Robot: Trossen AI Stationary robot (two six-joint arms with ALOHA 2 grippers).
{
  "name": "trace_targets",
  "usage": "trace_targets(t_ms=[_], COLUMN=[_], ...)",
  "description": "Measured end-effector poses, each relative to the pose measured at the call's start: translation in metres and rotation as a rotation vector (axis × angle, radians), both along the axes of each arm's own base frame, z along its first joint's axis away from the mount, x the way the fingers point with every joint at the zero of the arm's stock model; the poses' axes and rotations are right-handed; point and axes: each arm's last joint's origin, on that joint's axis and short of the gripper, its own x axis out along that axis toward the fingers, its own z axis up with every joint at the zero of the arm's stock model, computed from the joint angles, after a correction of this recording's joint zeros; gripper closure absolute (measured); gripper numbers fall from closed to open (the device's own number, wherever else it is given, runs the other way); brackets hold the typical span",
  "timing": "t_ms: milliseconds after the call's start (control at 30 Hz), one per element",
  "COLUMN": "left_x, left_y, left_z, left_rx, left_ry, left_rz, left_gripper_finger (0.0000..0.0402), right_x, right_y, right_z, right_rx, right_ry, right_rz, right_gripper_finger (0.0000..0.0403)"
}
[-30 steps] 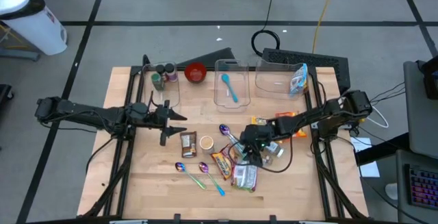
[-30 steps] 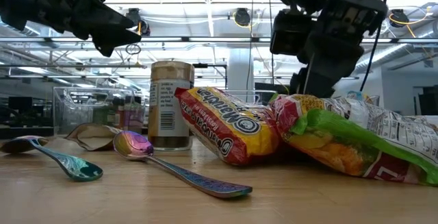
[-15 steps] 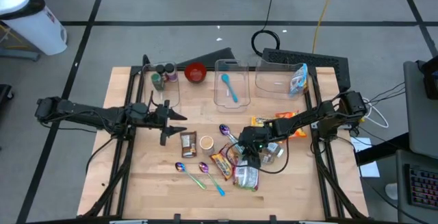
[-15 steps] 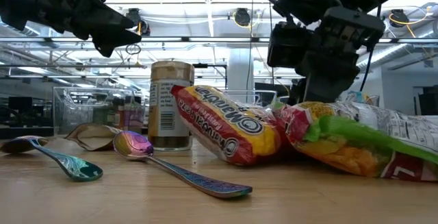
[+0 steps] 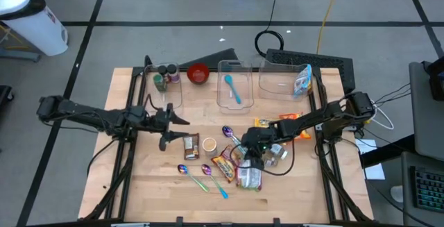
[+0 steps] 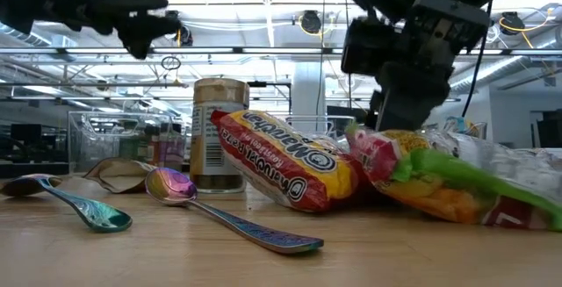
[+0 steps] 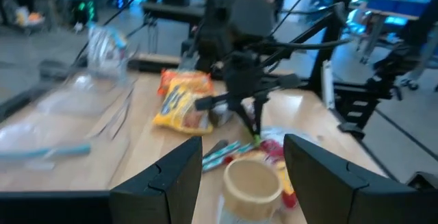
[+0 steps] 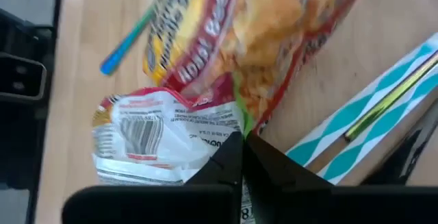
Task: Pick & Place Food Item
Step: Put the yellow and green noodle pack into the right transparent bin
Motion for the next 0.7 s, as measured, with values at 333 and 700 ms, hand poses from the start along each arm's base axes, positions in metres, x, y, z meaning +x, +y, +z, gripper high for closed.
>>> trace_targets(t_ms=[333,700], left_x=[0.004,0.047], left_y=[-0.009,-0.02], left_z=[0.012,0.02], left_rx=[0.054,0.186], left_ry=[-0.04,0.056], left_rz=[0.026,0.025], left_gripper_finger=[0.0188,0.0188], right_x=[-0.018,-0.039], right_y=[-0.006,-0.016], right_z=[0.062,0.115], right_rx=[-0.005,0.081], right_ry=[-0.219,-0.438], right_rz=[-0.098,-0.391], right_gripper_finger=[0.0403,0.0403])
